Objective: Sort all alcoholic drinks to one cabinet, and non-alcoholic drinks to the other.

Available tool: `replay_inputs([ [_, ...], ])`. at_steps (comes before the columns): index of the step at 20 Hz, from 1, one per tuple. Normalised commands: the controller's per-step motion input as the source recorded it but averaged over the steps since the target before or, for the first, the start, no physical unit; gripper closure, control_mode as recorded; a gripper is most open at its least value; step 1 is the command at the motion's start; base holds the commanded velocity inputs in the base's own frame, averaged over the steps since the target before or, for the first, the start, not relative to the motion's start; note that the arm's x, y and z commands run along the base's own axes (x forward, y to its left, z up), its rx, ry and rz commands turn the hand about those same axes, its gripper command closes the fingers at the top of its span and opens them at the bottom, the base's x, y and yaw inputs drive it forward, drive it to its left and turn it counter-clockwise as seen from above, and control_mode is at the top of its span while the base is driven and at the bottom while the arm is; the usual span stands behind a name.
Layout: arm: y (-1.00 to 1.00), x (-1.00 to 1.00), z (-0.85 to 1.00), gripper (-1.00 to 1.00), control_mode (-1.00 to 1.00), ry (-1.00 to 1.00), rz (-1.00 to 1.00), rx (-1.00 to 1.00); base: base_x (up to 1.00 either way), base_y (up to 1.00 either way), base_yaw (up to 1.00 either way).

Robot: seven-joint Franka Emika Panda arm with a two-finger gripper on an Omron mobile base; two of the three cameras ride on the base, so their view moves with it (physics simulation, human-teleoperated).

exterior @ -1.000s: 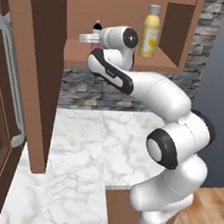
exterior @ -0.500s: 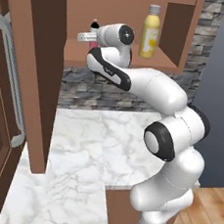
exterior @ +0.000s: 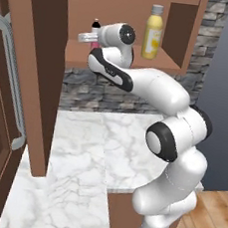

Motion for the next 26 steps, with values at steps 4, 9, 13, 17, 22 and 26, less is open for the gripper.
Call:
replay_inputs([
  [4,0.00,0.02,-0.03,-1.00,-1.00,0.00,0.00,0.00,0.00,0.00,0.00],
  [9,0.00,-0.05,0.00,-1.00,-1.00,0.00,0.00,0.00,0.00,0.00,0.00],
  [13,0.00,-0.18,0.00,-1.00,-1.00,0.00,0.00,0.00,0.00,0.00,0.00],
  [17,-0.05,-0.31,0.00,-1.00,-1.00,0.00,0.00,0.00,0.00,0.00,0.00],
  [22,-0.12,-0.36,0.06,-1.00,-1.00,0.00,-0.01,0.00,0.00,0.00,0.00],
  [26,-0.16,-0.57,0.16,-1.00,-1.00,0.00,-0.01,0.00,0.00,0.00,0.00],
])
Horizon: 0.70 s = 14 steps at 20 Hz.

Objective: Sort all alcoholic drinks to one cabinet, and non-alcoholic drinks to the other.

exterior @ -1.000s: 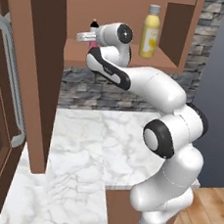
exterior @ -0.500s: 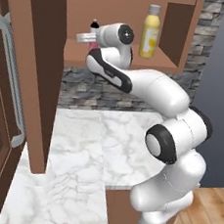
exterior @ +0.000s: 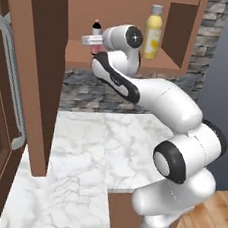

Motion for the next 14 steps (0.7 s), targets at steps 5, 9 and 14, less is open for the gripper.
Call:
replay_inputs([
  [5,-0.26,-0.87,0.23,-1.00,-1.00,0.00,-0.01,0.00,0.00,0.00,0.00],
  [9,-0.38,-0.99,0.12,-1.00,-1.00,0.00,-0.02,0.00,0.00,0.00,0.00],
  [14,-0.47,-1.00,0.01,-1.00,-1.00,0.00,-0.01,0.00,0.00,0.00,0.00],
])
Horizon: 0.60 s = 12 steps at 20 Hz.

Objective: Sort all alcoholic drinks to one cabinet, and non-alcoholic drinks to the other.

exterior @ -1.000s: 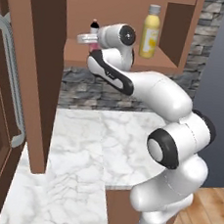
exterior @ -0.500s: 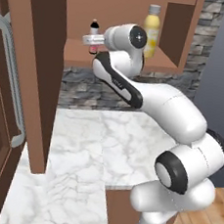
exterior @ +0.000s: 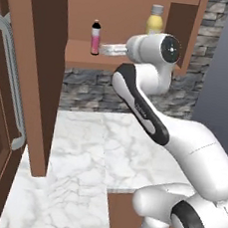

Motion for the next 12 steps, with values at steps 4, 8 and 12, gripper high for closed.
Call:
replay_inputs([
  [4,-0.42,-1.00,0.04,-1.00,-1.00,0.01,-0.03,0.00,0.00,0.00,0.00],
  [8,-0.37,-1.00,0.27,-1.00,-1.00,0.15,-0.06,0.00,0.00,0.00,0.00],
  [12,-0.34,-1.00,0.15,-1.00,-1.00,0.22,-0.07,0.00,0.00,0.00,0.00],
])
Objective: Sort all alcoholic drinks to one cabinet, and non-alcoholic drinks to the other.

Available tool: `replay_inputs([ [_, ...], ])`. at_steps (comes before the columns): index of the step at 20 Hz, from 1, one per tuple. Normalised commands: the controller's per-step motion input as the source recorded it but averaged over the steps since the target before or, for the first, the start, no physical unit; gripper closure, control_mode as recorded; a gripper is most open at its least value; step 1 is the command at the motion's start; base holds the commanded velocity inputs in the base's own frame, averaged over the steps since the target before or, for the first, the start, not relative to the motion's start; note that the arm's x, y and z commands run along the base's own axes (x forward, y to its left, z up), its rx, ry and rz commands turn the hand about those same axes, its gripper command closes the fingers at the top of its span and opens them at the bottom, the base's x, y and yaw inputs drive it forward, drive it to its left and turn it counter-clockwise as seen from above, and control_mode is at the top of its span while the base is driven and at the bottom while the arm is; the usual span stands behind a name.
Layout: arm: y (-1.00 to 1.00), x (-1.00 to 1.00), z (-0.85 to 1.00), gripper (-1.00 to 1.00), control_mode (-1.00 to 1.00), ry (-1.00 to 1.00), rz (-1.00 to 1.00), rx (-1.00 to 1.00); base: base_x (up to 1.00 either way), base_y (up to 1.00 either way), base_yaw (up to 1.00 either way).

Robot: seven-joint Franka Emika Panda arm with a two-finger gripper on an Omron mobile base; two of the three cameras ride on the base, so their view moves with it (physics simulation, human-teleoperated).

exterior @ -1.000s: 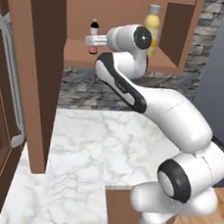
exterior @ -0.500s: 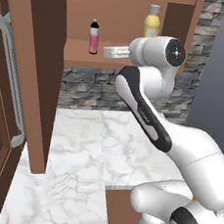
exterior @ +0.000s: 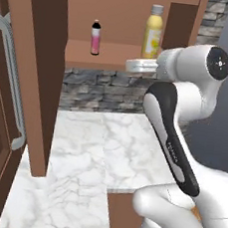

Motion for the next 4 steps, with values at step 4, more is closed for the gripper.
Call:
replay_inputs([
  [4,-0.30,-1.00,0.02,-1.00,-1.00,0.24,-0.07,0.00,0.00,0.00,0.00],
])
